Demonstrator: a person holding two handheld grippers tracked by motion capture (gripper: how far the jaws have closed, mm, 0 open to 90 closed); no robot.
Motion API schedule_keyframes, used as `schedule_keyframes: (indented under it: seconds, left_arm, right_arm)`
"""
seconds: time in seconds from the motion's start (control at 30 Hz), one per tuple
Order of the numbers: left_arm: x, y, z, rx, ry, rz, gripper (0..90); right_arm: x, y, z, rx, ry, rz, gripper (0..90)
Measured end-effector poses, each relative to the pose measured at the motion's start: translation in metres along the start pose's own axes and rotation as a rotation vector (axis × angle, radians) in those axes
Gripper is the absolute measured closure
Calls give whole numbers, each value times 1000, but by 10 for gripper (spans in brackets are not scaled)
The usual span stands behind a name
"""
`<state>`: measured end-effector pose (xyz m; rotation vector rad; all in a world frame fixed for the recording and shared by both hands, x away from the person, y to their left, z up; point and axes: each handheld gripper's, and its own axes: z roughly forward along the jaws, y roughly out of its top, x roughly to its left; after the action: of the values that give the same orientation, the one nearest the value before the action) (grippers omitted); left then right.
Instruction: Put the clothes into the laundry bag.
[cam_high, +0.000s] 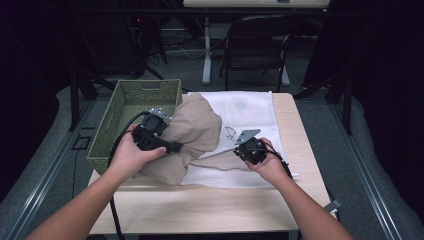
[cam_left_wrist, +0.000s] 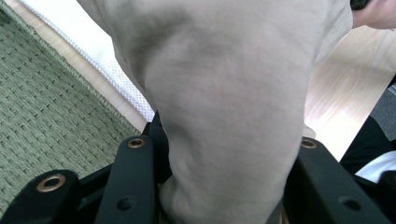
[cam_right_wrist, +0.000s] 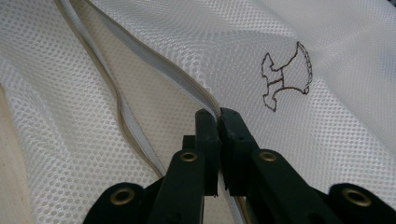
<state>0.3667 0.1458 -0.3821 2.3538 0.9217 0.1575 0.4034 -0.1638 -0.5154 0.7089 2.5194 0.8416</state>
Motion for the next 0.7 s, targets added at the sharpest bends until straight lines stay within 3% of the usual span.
schedule_keyframes:
  seconds: [0.7]
  left_arm:
    - [-8, -9, 12, -1, -24, 13, 608]
  right_arm:
    - [-10, 9, -11, -24, -14, 19, 867]
